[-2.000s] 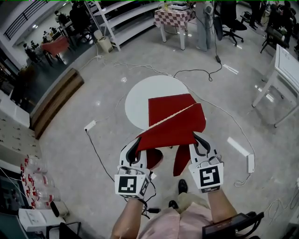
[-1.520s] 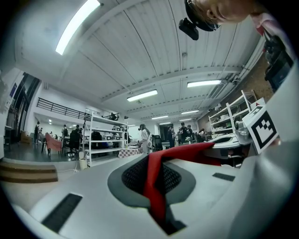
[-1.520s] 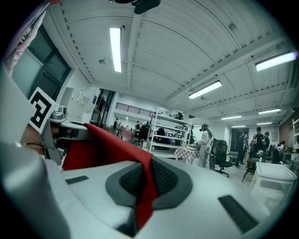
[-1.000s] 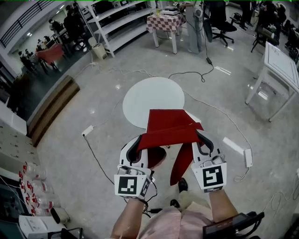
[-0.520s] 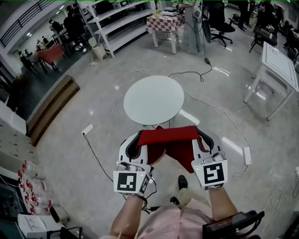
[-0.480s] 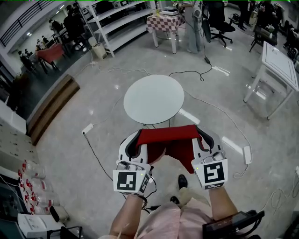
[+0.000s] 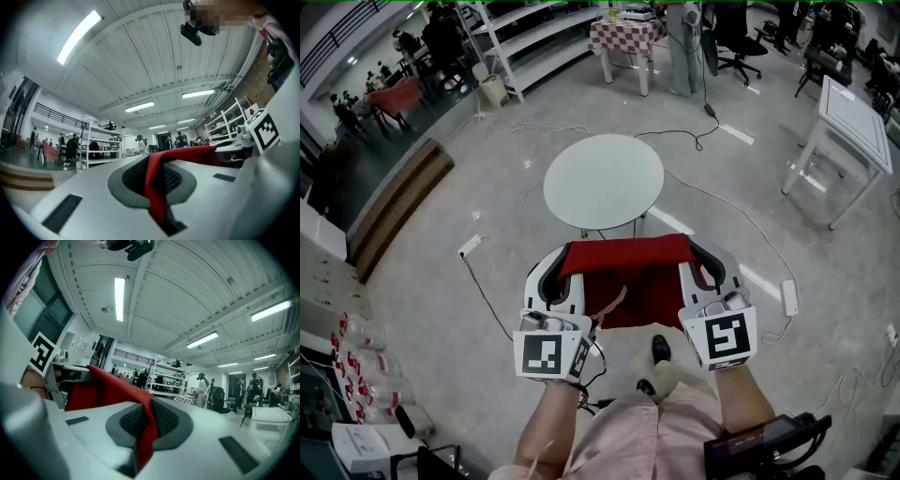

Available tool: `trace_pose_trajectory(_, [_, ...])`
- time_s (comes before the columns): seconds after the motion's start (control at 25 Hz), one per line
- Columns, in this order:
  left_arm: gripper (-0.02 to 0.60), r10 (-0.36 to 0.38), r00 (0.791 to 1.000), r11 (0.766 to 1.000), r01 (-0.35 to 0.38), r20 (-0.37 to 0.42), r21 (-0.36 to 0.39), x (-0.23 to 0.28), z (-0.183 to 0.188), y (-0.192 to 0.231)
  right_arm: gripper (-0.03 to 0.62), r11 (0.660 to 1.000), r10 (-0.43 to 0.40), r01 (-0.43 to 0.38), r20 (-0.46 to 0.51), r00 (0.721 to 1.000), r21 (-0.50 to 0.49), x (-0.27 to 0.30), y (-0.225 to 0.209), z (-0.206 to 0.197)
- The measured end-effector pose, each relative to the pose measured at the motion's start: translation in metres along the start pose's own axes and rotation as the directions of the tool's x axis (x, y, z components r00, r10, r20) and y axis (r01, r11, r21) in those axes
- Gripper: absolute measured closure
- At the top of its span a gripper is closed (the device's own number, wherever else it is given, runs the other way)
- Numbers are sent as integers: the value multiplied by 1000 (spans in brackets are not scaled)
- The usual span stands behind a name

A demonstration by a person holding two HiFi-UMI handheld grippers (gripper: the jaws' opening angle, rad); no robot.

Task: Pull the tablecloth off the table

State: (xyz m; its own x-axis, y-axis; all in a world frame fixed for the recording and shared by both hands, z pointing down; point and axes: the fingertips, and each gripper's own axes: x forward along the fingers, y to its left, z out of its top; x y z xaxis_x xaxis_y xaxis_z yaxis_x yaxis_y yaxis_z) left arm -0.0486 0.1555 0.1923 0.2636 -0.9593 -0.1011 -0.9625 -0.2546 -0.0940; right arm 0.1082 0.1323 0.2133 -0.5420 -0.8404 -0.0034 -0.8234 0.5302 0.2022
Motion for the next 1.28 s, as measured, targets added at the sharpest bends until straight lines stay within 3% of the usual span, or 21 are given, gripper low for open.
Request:
trace_pose_trajectory(0.24, [549, 3, 1000, 1000, -3, 21, 7, -15, 10, -5, 571, 1000, 4, -4, -18, 1000, 25, -15, 7, 1])
trace_pose_trajectory(0.72, [549, 10, 999, 1000, -10, 36, 17, -28, 26, -6, 571, 1000, 4, -5, 37, 999, 21, -24, 11, 23])
trace_pose_trajectory(1.28, [549, 18, 999, 1000, -18, 42, 22, -31, 28, -8, 571, 999, 20, -21, 25, 999, 25, -29, 13, 17])
